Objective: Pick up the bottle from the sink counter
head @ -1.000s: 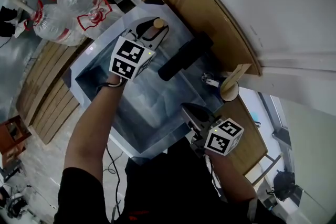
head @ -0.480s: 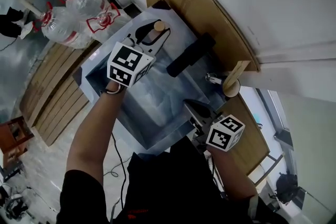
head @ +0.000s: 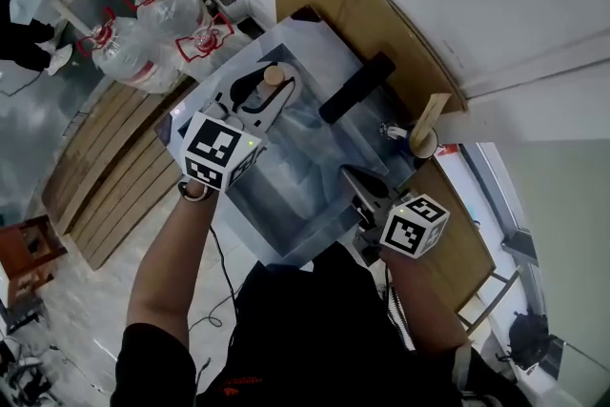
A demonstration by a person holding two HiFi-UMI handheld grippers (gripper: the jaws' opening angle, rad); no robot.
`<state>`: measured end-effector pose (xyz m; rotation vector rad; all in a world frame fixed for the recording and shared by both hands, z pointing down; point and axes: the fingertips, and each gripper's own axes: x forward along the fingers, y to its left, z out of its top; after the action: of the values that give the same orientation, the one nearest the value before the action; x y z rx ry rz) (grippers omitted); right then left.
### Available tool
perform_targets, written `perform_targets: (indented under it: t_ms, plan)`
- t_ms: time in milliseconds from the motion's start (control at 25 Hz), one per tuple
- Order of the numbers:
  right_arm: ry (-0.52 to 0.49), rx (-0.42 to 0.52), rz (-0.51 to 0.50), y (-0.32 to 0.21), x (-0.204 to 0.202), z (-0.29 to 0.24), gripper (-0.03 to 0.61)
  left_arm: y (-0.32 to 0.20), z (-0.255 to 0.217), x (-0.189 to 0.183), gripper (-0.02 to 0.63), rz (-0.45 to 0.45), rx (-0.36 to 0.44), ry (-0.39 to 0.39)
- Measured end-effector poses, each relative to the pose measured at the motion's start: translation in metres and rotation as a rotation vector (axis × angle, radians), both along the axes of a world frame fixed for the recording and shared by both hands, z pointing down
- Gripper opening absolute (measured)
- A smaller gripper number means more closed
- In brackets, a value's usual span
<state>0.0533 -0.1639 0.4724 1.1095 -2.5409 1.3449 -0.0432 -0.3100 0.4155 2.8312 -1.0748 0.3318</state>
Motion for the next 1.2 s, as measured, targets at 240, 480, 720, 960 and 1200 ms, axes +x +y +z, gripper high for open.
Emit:
perform_targets:
  t_ms: [240, 480, 720, 960, 1200]
  plan:
    - [0.012, 0.023, 0.023, 0.009, -0.009, -0.016, 0.003, 0.04, -0.001, -0.035, 0.147, -0.042, -0.03, 0.01]
    - [0.029, 0.048, 0.038, 0.019, -0.016, -0.03, 0.003, 0.08, -0.004, -0.067, 0.147, -0.077, -0.05, 0.027]
    - [0.041, 0.078, 0.042, 0.031, -0.022, -0.044, 0.003, 0.122, -0.015, -0.081, 0.147, -0.108, -0.05, 0.058]
    - [0.046, 0.107, 0.038, 0.042, -0.028, -0.056, 0.003, 0.166, -0.024, -0.081, 0.147, -0.11, -0.044, 0.072]
    - [0.045, 0.127, 0.025, 0.05, -0.039, -0.064, 0.003, 0.198, -0.026, -0.083, 0.147, -0.102, -0.054, 0.074]
